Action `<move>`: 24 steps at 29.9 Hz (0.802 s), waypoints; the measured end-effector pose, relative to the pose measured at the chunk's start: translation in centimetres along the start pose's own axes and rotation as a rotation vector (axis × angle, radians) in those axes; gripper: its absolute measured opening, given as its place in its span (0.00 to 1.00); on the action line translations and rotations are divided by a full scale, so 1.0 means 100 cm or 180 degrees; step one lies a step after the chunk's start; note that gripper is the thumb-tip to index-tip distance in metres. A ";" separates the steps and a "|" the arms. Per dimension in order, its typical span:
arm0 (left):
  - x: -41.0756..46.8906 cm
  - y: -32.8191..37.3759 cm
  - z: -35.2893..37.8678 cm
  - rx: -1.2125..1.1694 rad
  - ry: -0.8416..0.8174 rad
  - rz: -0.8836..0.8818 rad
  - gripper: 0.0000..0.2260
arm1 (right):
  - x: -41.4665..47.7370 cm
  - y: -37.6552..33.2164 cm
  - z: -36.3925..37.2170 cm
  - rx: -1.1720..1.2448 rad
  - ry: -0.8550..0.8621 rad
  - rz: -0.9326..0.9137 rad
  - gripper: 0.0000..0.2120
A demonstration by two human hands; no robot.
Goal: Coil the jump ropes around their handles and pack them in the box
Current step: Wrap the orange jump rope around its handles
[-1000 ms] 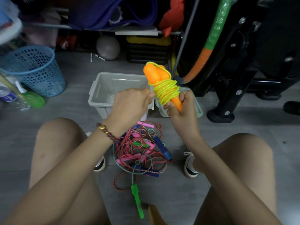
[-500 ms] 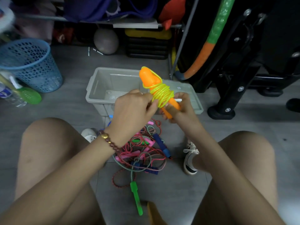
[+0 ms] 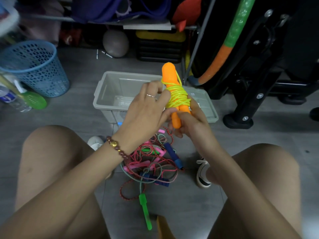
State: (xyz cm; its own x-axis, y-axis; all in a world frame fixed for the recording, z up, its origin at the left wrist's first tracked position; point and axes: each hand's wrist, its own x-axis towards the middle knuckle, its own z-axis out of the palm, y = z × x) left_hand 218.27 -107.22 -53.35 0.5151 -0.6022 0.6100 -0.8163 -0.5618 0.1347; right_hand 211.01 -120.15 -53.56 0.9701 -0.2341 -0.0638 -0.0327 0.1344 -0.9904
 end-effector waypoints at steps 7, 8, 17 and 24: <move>0.003 0.004 0.009 0.0320 0.0061 0.0199 0.08 | -0.006 0.000 0.007 -0.0242 0.0135 -0.0036 0.22; 0.003 0.002 0.009 0.0241 0.0070 0.0269 0.07 | -0.006 0.000 0.007 -0.0288 0.0194 -0.0058 0.18; 0.000 0.001 0.017 -0.0542 0.0049 0.0260 0.03 | -0.002 0.011 -0.002 -0.1552 0.0727 -0.0181 0.10; 0.002 -0.002 0.008 -0.1490 0.0418 -0.0061 0.04 | 0.003 0.013 -0.005 -0.2307 0.0831 -0.0841 0.32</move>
State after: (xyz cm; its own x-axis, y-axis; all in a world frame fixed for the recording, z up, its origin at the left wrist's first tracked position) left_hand 218.72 -107.70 -53.90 0.5183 -0.5006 0.6934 -0.8525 -0.2382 0.4653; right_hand 211.10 -120.53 -54.93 0.8832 -0.3998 0.2453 -0.0447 -0.5924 -0.8044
